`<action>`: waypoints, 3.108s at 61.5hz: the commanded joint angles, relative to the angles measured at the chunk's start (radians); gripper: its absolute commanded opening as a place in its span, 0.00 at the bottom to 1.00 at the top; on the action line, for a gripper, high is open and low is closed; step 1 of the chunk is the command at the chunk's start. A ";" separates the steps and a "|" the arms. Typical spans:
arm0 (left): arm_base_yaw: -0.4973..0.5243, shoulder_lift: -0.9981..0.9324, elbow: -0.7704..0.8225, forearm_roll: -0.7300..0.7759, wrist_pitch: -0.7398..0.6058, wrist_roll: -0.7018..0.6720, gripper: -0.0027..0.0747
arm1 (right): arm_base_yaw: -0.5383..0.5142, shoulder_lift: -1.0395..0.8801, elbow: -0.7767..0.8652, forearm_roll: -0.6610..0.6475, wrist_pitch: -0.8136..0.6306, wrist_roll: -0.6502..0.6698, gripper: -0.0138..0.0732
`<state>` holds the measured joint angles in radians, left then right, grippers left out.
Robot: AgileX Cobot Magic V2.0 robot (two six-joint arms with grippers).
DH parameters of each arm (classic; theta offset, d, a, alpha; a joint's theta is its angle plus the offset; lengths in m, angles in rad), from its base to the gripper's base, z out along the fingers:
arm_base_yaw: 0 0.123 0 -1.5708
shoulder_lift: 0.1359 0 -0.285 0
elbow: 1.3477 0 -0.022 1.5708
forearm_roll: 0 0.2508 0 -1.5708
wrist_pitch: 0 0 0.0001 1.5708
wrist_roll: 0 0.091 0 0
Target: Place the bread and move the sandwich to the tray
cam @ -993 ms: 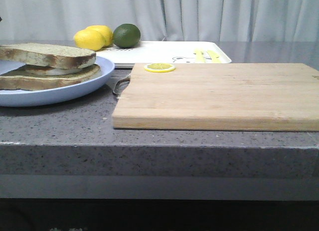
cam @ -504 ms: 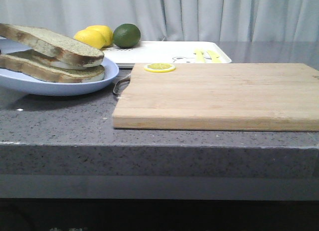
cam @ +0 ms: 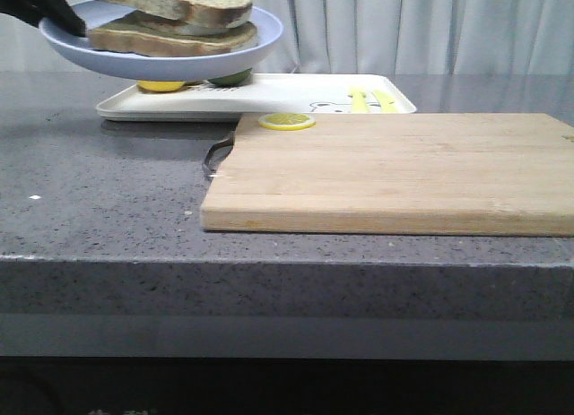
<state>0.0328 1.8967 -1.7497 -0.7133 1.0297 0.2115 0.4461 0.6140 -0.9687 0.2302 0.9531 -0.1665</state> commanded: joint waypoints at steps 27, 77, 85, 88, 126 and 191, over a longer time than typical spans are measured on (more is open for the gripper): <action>-0.064 0.238 -0.330 -0.142 -0.005 -0.292 0.01 | -0.004 -0.001 -0.021 0.005 -0.066 -0.001 0.66; -0.062 0.185 -0.330 -0.037 0.030 -0.238 0.51 | -0.004 -0.001 -0.021 0.005 -0.066 -0.001 0.66; -0.062 0.104 -0.330 0.062 0.048 -0.220 0.51 | -0.004 -0.001 -0.021 0.005 -0.066 -0.001 0.66; -0.064 0.066 -0.330 0.112 0.055 -0.212 0.51 | -0.004 -0.001 -0.021 0.005 -0.066 -0.001 0.66; -0.201 -0.648 0.296 0.448 -0.231 -0.096 0.51 | -0.004 -0.001 -0.021 0.005 -0.066 -0.001 0.66; -0.245 -1.286 0.977 0.483 -0.397 0.014 0.51 | -0.004 0.003 -0.021 0.009 -0.066 -0.001 0.66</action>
<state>-0.2046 0.6104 -0.7476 -0.2390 0.7188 0.2249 0.4461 0.6140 -0.9687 0.2302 0.9549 -0.1665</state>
